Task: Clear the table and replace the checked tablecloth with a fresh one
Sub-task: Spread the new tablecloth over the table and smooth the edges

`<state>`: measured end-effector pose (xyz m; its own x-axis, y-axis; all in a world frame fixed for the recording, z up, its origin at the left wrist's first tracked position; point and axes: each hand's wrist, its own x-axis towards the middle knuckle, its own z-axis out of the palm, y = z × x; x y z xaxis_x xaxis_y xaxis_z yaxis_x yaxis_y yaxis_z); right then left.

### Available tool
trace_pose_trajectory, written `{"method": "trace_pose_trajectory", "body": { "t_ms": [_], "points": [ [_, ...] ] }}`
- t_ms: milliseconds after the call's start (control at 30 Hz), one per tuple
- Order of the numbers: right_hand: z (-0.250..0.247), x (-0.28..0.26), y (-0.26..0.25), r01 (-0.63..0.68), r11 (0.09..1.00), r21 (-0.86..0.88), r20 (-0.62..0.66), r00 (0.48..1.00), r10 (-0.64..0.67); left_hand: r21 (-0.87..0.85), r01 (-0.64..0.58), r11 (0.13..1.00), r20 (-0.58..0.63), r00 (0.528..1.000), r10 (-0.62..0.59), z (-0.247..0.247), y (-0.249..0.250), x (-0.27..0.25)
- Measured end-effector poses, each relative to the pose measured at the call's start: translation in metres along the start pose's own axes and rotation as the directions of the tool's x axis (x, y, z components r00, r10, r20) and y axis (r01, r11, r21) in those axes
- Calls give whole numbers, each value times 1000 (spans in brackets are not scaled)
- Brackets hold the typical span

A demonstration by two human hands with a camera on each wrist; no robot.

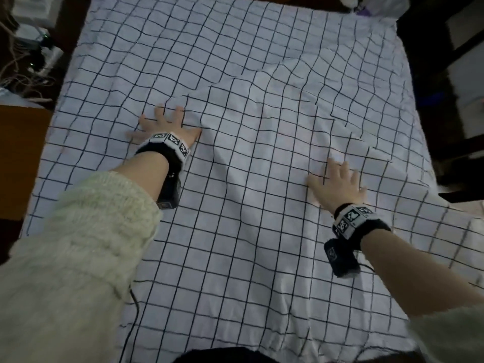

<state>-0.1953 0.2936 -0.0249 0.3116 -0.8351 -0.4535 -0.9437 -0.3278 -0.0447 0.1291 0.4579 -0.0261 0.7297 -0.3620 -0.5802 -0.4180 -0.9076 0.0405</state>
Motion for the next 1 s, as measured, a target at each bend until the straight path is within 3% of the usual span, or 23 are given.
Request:
{"method": "trace_pose_trajectory", "body": {
  "t_ms": [67, 167, 267, 333, 400, 833, 1000],
  "points": [
    [9, -12, 23, -81, 996, -30, 37, 996, 82, 4, -12, 1000, -40, 999, 12, 4, 9, -10],
    [19, -14, 42, -110, 993, -35, 82, 990, 112, 92, -206, 974, -164, 962, 219, 23, 26, -35],
    [19, -2, 45, -63, 998, 16, 87, 994, 61, 160, -392, 906, -87, 909, 408, 54, 49, -68],
    [14, 9, 48, -27, 1000, 1, 96, 995, 27, 190, -395, 899, 67, 918, 390, 72, 65, -87],
    [7, 19, 49, 1, 1000, -10, 94, 996, -1, 201, -358, 912, 127, 933, 338, 81, 79, -95],
    [-58, 142, 49, 213, 976, -51, 98, 973, -207, 17, -172, 985, 30, 985, 172, 68, 162, -45],
    [-76, 188, 41, 284, 957, -60, 109, 955, -276, 72, -142, 987, -50, 988, 146, 69, 179, -11]
  ]
}}
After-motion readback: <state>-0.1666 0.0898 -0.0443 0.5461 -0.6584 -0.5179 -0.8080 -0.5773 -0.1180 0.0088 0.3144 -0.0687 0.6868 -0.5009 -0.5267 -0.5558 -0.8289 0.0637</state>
